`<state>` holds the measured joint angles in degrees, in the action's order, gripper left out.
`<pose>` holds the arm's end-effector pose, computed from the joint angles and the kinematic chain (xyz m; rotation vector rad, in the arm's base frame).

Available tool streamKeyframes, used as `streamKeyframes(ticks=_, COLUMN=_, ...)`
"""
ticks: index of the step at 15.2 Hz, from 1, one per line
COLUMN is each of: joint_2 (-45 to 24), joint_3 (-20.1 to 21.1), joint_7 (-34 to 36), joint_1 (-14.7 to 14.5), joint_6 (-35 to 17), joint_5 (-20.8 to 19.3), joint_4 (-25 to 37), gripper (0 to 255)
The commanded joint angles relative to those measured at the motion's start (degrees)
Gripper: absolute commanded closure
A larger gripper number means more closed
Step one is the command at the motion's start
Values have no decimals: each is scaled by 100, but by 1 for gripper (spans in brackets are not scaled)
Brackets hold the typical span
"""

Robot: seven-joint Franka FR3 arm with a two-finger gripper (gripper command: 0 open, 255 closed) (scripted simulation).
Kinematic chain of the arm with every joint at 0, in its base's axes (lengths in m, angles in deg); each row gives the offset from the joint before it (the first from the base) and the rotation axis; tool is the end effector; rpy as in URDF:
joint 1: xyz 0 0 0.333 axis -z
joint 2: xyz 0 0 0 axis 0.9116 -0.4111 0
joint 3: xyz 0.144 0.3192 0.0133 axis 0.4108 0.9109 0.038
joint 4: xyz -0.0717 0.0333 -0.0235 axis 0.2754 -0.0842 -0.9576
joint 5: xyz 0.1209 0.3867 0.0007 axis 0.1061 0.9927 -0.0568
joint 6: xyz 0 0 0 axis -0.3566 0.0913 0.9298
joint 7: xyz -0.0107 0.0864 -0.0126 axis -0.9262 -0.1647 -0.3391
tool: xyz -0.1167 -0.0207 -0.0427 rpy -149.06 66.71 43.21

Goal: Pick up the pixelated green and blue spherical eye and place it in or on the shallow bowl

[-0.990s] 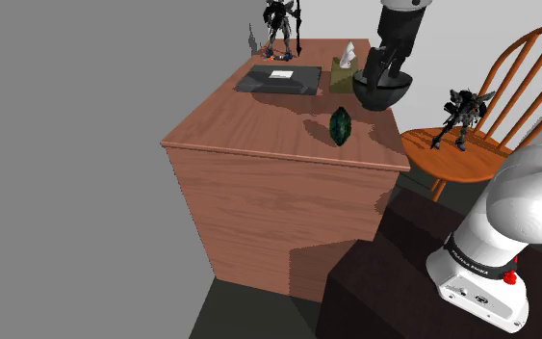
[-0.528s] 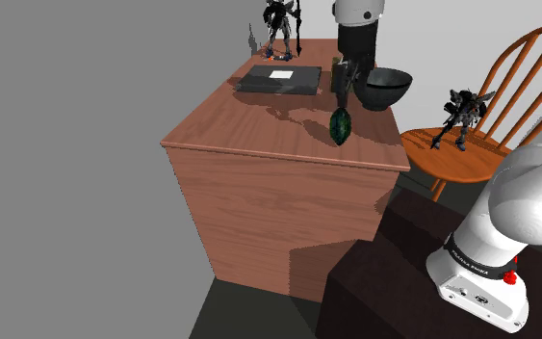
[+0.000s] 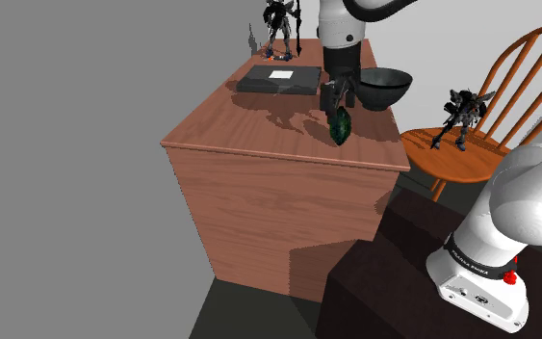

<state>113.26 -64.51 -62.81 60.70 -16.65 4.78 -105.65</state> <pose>0.3890 0.1058 0.5655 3.0440 0.1836 -0.1619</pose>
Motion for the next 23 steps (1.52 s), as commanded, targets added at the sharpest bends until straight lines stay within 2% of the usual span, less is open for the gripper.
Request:
streamKeyframes(ticks=1, joint_2=30, joint_3=1, joint_7=2, joint_1=-4, joint_6=-182, joint_5=6, joint_4=-211, gripper=0)
streamKeyframes(ticks=9, joint_2=30, joint_3=1, joint_7=2, joint_1=-4, joint_6=-181, joint_5=6, joint_4=-210, gripper=0)
streamKeyframes(ticks=10, joint_2=30, joint_3=1, joint_7=2, joint_1=-4, joint_6=-181, joint_5=6, joint_4=-210, gripper=255)
streamKeyframes(ticks=19, joint_2=30, joint_3=1, joint_7=2, joint_1=-4, joint_6=-182, joint_5=6, joint_4=-211, gripper=255)
streamKeyframes(ticks=23, joint_2=15, joint_3=-9, joint_7=-12, joint_1=3, joint_6=123, joint_5=-2, joint_4=110, gripper=255)
